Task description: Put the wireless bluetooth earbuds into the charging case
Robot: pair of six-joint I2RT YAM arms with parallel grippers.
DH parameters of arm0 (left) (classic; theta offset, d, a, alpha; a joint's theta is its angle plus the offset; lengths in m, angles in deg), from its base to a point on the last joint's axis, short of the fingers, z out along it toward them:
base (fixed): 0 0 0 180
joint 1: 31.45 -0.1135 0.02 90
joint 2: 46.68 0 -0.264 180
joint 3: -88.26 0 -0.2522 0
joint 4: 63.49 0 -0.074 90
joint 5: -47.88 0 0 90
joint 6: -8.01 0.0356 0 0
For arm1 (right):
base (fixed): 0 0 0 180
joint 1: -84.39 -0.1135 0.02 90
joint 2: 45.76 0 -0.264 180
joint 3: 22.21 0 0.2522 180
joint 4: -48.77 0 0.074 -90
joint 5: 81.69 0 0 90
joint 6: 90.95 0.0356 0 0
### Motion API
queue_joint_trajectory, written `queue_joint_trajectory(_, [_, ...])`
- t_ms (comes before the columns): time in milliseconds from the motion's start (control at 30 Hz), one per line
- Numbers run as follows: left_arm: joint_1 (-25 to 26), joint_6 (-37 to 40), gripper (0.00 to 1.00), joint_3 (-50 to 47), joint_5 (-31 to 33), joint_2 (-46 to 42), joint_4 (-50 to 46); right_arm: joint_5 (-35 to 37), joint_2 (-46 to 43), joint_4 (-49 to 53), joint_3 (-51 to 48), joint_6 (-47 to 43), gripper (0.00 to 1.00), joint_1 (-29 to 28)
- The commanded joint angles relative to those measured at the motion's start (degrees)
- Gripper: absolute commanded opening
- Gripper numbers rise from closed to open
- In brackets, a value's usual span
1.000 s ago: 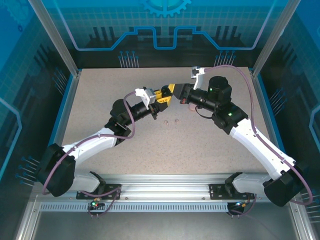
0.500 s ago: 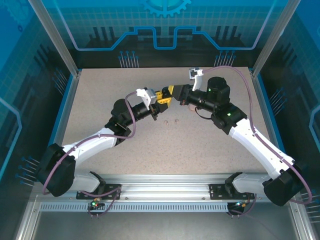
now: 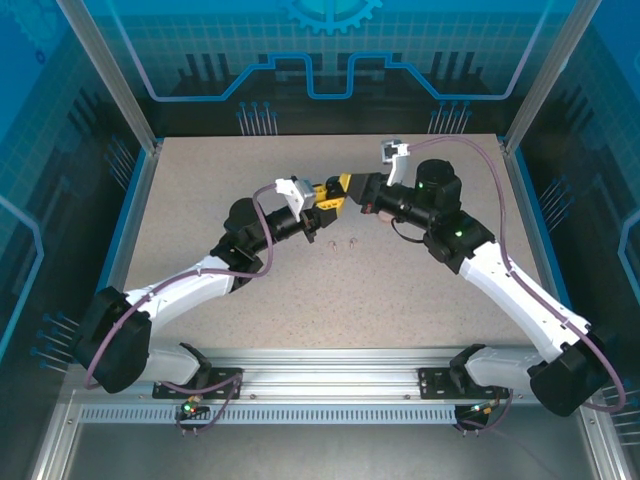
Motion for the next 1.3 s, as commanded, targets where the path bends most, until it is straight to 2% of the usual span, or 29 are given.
queue_joint_trajectory(0, [0.18, -0.71, 0.00, 1.71, 0.85, -2.35, 7.34, 0.24, -0.06, 4.33, -2.80, 1.24, 0.07, 0.64])
queue_joint_trajectory(267, [0.10, -1.15, 0.00, 1.17, 1.29, -2.87, 8.47, -1.37, -0.64, 1.77, -5.32, 3.70, 0.06, 1.70])
queue_joint_trajectory(500, [0.12, -1.31, 0.00, 1.22, 1.31, -3.26, 8.55, -4.58, -1.15, 1.43, -5.98, 1.77, 0.06, 2.62])
queue_joint_trajectory(667, [0.11, -1.60, 0.00, 1.30, 1.38, -3.10, 8.62, -4.78, -0.57, 3.46, -5.12, 1.04, 0.14, 2.74])
queue_joint_trajectory(800, [0.18, -1.76, 0.00, 1.30, 1.20, -2.97, 8.58, -3.96, -0.61, 3.38, -4.51, 1.55, 0.17, 3.05])
queue_joint_trajectory(867, [0.18, -1.86, 0.00, 1.33, 1.12, -2.96, 8.50, -3.75, -0.61, 3.41, -3.82, 1.60, 0.25, 3.06])
queue_joint_trajectory(967, [0.26, -1.86, 0.00, 1.36, 1.03, -2.96, 8.15, -3.09, -0.40, 3.72, -2.14, 1.76, 0.29, 3.31])
queue_joint_trajectory(1000, [0.27, -1.84, 0.00, 1.20, 1.03, -2.89, 8.17, -2.95, -0.16, 3.93, -1.42, 1.86, 0.36, 3.45])
queue_joint_trajectory(1067, [0.23, -2.10, 0.00, 1.12, 0.92, -2.87, 8.09, -2.63, 0.34, 4.21, 0.31, 1.86, 0.45, 3.64])
queue_joint_trajectory(1167, [0.37, -2.29, 0.00, 0.90, 0.95, -2.87, 8.03, -2.19, 0.90, 4.81, 3.07, 1.73, 0.67, 3.87])
queue_joint_trajectory(1267, [0.51, -2.38, 0.00, 0.76, 1.03, -2.88, 7.80, -1.57, 0.56, 5.71, 5.22, 1.56, 0.77, 4.28])
